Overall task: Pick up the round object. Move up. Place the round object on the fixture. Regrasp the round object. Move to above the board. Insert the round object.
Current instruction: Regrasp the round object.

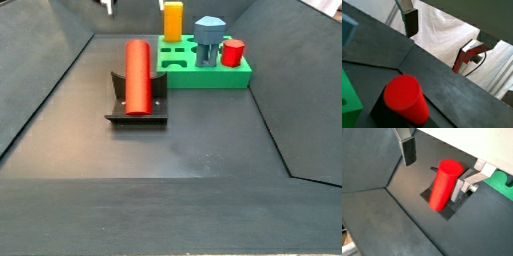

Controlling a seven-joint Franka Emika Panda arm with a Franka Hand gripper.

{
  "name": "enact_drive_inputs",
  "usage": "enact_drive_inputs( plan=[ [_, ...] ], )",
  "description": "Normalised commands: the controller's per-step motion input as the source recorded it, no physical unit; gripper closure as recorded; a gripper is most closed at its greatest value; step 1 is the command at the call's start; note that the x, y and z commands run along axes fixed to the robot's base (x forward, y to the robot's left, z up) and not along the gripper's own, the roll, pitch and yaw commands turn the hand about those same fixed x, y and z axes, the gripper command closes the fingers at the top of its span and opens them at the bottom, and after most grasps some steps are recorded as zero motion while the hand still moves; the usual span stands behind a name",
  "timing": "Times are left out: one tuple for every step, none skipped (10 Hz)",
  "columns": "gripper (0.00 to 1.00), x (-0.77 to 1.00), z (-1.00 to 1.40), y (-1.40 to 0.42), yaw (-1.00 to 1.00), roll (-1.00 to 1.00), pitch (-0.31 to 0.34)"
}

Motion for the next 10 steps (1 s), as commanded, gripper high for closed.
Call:
enact_drive_inputs(
  plan=[
    [0.00, 0.11, -1.00, 0.02, 0.11, 0.06, 0.005],
    [0.00, 0.12, -1.00, 0.02, 0.11, 0.06, -0.004],
    [0.00, 0.13, -1.00, 0.01, 0.10, 0.06, -0.014],
    [0.00, 0.15, -1.00, 0.00, 0.08, 0.07, -0.024],
    [0.00, 0.14, -0.91, 0.00, 0.07, 0.07, -0.027],
    [0.00, 0.11, -0.71, -0.01, 0.06, 0.07, -0.030],
    [0.00, 0.10, -0.55, -0.01, 0.05, 0.07, -0.031],
    [0.00, 0.09, -0.40, -0.01, 0.04, 0.07, -0.028],
    [0.00, 0.09, -0.25, -0.01, 0.04, 0.08, -0.023],
    [1.00, 0.00, 0.00, 0.00, 0.00, 0.00, 0.000]
  ],
)
